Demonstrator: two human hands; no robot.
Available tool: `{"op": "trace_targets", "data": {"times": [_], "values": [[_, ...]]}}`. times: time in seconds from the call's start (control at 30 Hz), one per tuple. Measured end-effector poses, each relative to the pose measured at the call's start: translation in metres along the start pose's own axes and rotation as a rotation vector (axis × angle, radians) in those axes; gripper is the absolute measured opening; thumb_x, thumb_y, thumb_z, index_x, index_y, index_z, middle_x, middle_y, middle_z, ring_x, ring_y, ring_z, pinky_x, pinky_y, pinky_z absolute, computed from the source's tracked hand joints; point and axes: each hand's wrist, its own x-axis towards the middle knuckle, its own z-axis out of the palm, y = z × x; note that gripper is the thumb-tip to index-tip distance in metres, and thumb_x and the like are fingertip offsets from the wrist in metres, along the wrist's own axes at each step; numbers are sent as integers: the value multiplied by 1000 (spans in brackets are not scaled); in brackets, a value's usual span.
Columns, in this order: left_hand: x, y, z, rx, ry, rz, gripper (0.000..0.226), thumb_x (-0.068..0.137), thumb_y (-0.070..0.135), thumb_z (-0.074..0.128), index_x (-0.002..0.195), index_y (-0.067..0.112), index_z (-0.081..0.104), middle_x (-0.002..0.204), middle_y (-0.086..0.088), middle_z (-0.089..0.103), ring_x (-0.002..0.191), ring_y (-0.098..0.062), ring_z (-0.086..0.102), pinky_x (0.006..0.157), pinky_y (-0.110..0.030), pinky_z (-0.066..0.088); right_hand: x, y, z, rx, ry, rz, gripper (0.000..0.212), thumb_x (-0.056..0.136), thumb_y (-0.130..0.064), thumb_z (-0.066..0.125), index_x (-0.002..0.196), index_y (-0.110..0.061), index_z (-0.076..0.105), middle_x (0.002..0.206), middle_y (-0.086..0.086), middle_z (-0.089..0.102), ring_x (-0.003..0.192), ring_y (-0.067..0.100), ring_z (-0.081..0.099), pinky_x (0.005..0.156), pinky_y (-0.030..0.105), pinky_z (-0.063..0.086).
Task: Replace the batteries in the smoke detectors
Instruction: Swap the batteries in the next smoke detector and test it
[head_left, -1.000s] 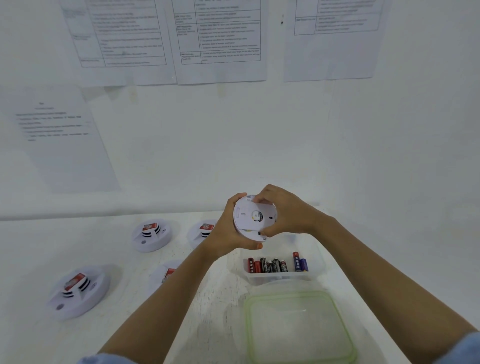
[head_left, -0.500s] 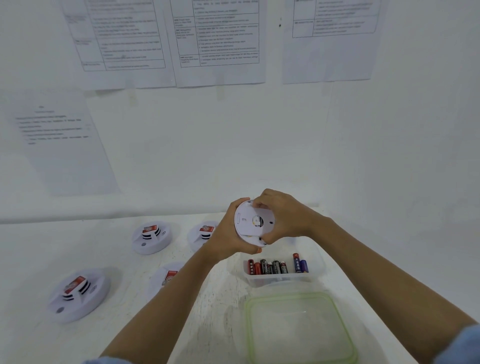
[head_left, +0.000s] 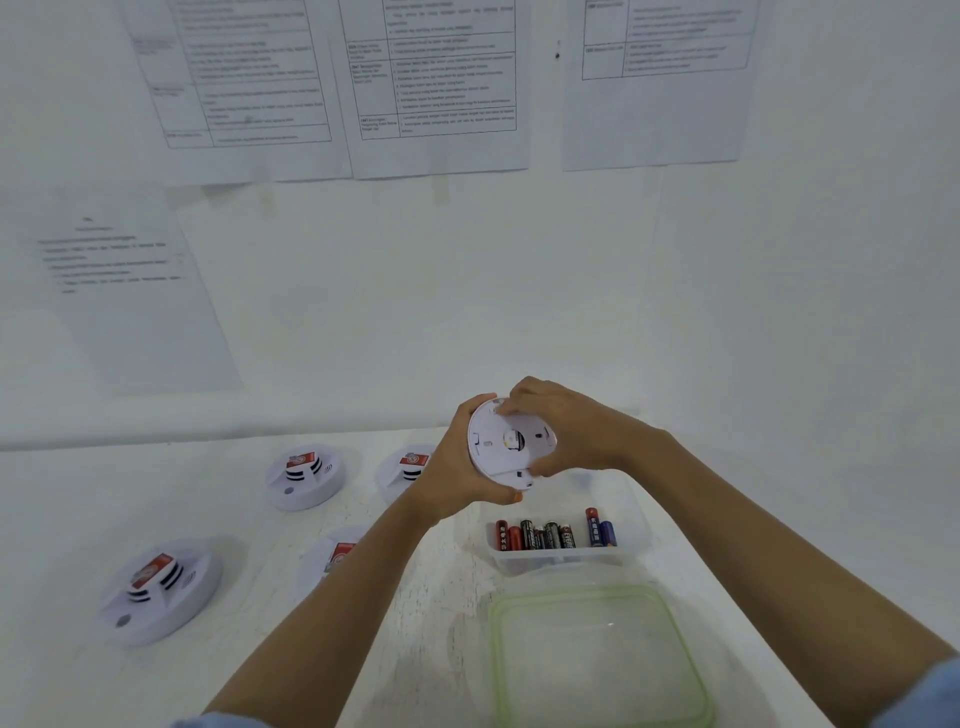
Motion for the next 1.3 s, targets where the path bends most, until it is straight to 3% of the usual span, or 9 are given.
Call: {"op": "trace_targets", "data": {"times": [0.3, 0.5, 0.67, 0.83, 1.0, 1.2, 1.3], "values": [[-5, -2, 7, 26, 1, -25, 99, 50, -2, 79, 133, 19, 29, 125, 7, 44, 105, 11, 51, 79, -17, 50, -3, -3, 5, -152, 29, -49, 72, 62, -28, 79, 124, -9, 47, 112, 4, 47, 100, 19, 45, 83, 25, 40], [-9, -2, 15, 46, 20, -35, 100, 49, 2, 80, 134, 18, 30, 128, 1, 45, 113, -4, 50, 82, -18, 50, -10, -3, 5, -141, 13, -53, 74, 62, -26, 80, 124, -7, 46, 113, 5, 45, 98, 19, 46, 79, 21, 38], [-11, 0, 19, 57, 31, -31, 100, 49, 1, 79, 135, 14, 29, 129, -2, 45, 112, -6, 50, 83, -18, 49, -13, -3, 6, -115, -9, -36, 73, 61, -23, 80, 122, -5, 46, 115, 8, 46, 101, 21, 46, 84, 27, 42], [-11, 2, 24, 55, 29, -32, 97, 50, -3, 78, 131, 16, 30, 125, 0, 46, 108, 3, 51, 82, -15, 48, -15, -5, 6, -137, -24, -34, 73, 63, -22, 79, 124, -7, 42, 117, 6, 44, 105, 21, 44, 82, 26, 40], [-11, 1, 25, 61, 41, -31, 94, 50, 0, 80, 128, 22, 31, 123, 0, 47, 108, -2, 50, 84, -13, 47, -14, -4, 10, -251, -30, -71, 76, 64, -23, 77, 128, -10, 39, 117, 5, 42, 100, 23, 45, 79, 26, 40], [-13, 7, 24, 111, 55, 7, 88, 43, 23, 82, 119, 30, 38, 117, 8, 49, 103, 9, 52, 86, -13, 47, -19, -1, 12, -131, 10, -52, 73, 64, -19, 77, 127, -9, 41, 119, 7, 42, 101, 24, 47, 82, 34, 47], [-17, 10, 23, 116, 81, 10, 88, 41, 19, 82, 117, 31, 37, 115, 13, 47, 99, 17, 50, 83, -8, 45, -26, 0, 10, -20, 6, -17, 77, 65, -17, 77, 132, -12, 39, 122, 5, 43, 106, 21, 46, 87, 30, 45]]}}
